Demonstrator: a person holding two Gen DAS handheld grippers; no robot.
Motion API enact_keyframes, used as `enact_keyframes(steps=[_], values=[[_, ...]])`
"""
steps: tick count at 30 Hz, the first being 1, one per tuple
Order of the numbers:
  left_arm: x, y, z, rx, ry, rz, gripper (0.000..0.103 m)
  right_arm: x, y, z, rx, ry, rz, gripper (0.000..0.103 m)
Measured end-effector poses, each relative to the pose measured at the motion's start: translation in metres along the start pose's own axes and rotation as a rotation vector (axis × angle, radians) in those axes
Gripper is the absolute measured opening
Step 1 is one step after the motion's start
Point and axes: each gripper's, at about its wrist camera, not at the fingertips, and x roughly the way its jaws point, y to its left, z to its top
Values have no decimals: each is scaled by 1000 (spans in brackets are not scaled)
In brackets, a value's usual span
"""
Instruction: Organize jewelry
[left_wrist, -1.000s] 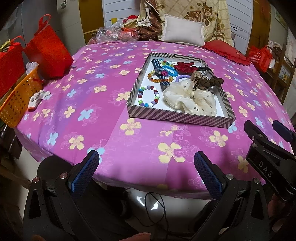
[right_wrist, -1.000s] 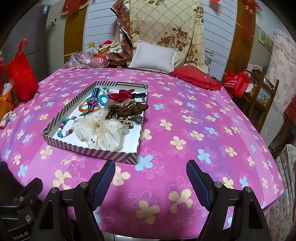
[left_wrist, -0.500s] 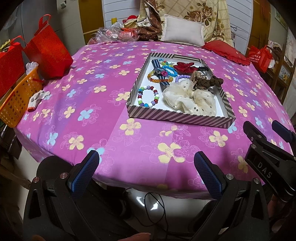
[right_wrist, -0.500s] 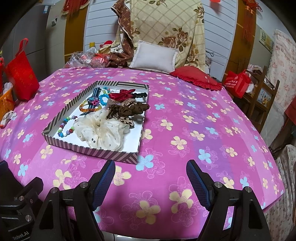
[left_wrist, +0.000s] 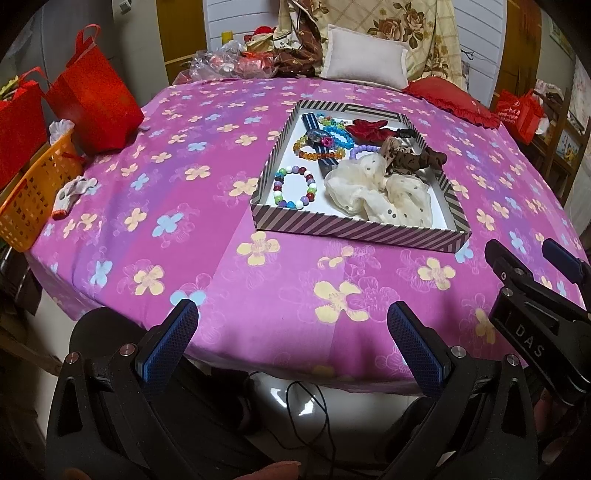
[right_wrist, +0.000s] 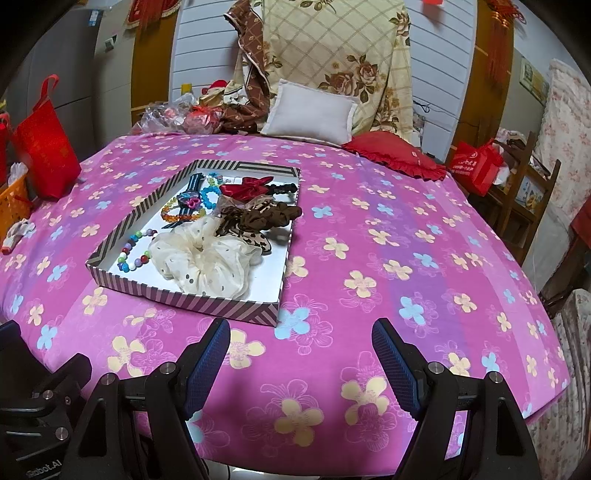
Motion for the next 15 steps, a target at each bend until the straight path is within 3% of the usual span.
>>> enact_keyframes(steps=[15], values=[[5,1,-1,-4,20,-9,102,4,1,-1,-5,10,13,77]])
